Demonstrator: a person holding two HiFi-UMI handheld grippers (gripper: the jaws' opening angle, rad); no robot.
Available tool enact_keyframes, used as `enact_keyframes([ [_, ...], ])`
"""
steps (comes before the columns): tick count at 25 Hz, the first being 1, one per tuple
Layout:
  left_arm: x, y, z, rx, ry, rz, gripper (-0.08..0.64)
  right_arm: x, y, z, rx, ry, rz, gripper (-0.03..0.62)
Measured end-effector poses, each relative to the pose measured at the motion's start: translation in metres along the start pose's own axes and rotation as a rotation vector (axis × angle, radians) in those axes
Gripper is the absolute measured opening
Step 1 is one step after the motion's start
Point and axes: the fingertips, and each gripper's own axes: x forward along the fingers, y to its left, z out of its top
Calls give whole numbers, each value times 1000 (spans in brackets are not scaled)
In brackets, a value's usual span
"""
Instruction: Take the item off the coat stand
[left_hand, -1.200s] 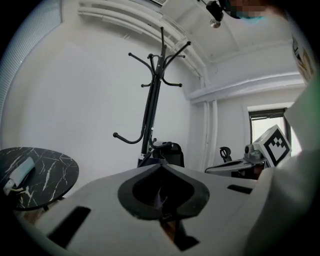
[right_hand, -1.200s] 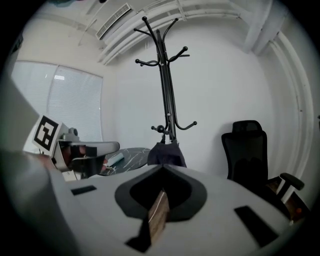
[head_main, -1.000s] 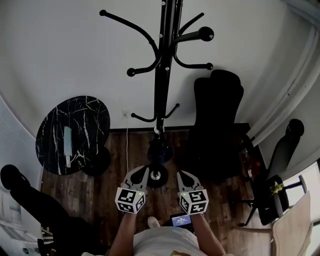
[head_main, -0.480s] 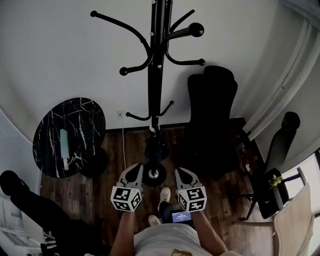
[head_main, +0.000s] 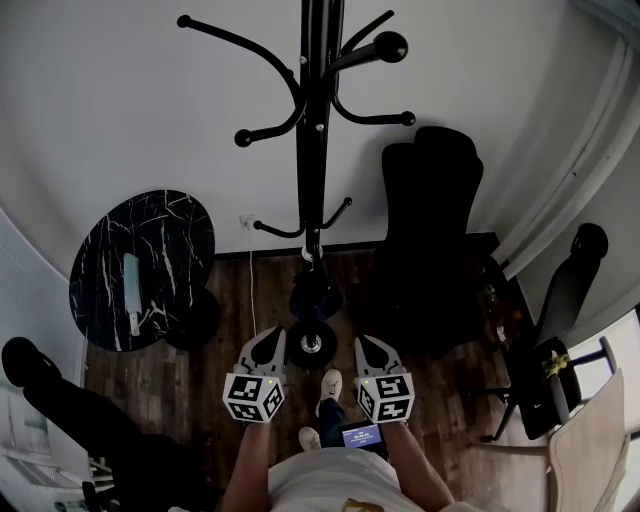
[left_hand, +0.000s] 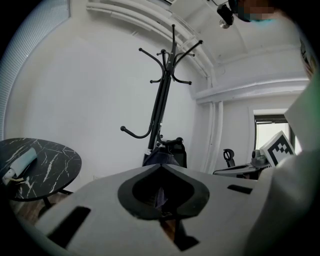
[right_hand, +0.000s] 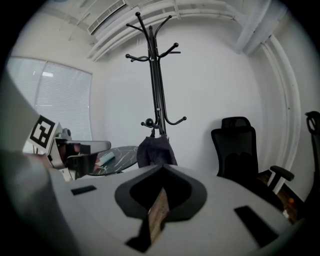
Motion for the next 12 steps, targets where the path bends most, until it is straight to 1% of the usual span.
enact_keyframes([
  [4, 9, 0, -6, 18, 24, 8, 20, 6, -3, -3, 15, 9, 2, 12],
  [12, 22, 4, -15, 6, 54, -11, 20, 20, -10, -2, 21, 16, 12, 12],
])
